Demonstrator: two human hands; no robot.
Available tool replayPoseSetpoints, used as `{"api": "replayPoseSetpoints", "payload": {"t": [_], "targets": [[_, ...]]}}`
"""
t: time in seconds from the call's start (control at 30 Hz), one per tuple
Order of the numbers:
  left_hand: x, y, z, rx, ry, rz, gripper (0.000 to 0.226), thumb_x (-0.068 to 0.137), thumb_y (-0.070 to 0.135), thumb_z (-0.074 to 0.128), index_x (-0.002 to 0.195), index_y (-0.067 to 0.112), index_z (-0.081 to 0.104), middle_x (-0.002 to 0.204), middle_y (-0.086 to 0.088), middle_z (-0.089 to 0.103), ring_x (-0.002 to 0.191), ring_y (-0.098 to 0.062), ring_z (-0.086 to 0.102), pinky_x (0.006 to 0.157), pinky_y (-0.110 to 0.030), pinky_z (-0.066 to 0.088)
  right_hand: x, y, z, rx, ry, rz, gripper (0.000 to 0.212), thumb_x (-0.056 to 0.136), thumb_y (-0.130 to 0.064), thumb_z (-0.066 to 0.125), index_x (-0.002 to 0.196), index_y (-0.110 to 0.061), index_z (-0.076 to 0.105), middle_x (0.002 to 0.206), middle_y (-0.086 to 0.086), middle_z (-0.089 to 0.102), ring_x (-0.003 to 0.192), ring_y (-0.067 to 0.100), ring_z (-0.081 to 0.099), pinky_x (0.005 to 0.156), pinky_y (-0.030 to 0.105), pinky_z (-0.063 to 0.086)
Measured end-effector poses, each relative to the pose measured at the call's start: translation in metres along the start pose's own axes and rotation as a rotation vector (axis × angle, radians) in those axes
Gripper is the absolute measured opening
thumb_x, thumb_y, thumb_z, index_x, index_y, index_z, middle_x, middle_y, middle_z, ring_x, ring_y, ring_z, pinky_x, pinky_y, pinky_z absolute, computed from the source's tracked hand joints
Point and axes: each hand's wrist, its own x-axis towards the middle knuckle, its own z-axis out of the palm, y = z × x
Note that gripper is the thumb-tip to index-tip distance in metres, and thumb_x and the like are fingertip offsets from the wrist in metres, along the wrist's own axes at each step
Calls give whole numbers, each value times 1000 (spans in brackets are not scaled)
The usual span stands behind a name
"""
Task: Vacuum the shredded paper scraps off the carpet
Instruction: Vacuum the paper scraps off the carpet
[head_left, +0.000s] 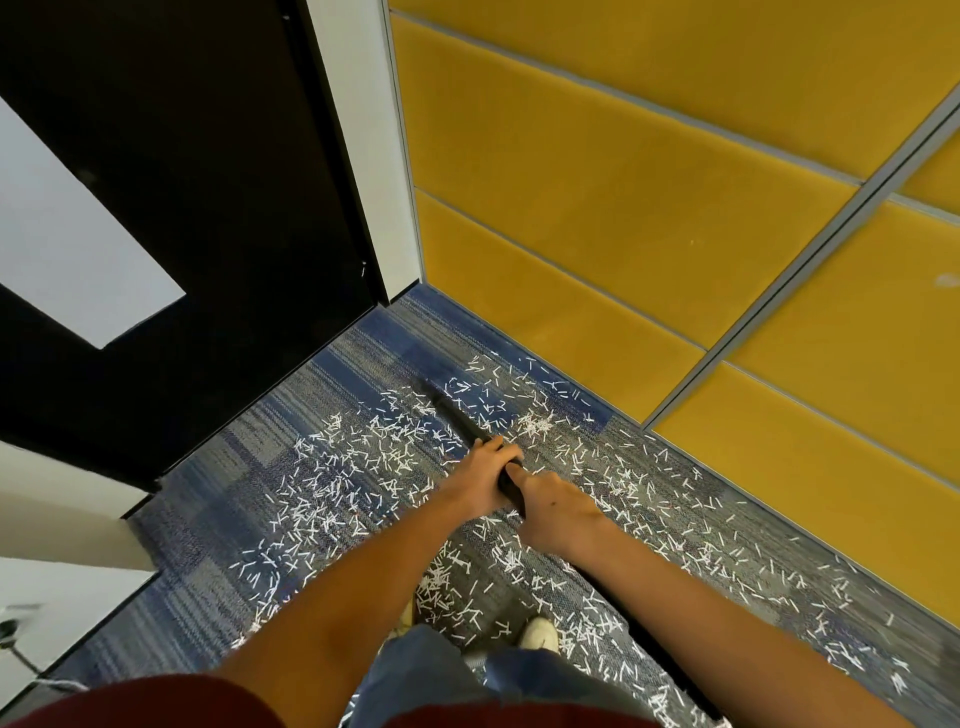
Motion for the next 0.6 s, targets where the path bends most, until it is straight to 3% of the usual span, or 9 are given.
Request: {"api": "replayPoseSetpoints", "payload": {"t": [0.23, 0.4, 0.6], "targets": [[6, 16, 9, 41, -9, -5, 35, 84, 9, 63, 117, 18, 53, 137, -7, 44, 129, -32, 39, 99, -47, 42, -5, 16, 3, 8, 0, 18, 70, 88, -3, 53, 148, -22, 21, 96, 4, 49, 91, 24, 62, 80, 38, 57], [1, 9, 7, 35, 22, -7, 38, 81, 9, 65, 117, 14, 54, 128, -6, 50, 121, -27, 45, 103, -42, 39, -4, 11, 0, -23, -18, -15, 76, 89, -3, 50, 152, -24, 12, 94, 4, 48, 80, 21, 55, 78, 35, 57], [-8, -15, 0, 33, 50, -59, 39, 80, 11, 67, 116, 17, 54, 127, -5, 50, 122, -29, 44, 101, -41, 42, 3, -10, -3, -57, -45, -74, 74, 92, -8, 51, 153, -23, 12, 105, 8, 50, 84, 20, 50, 84, 38, 55]]}}
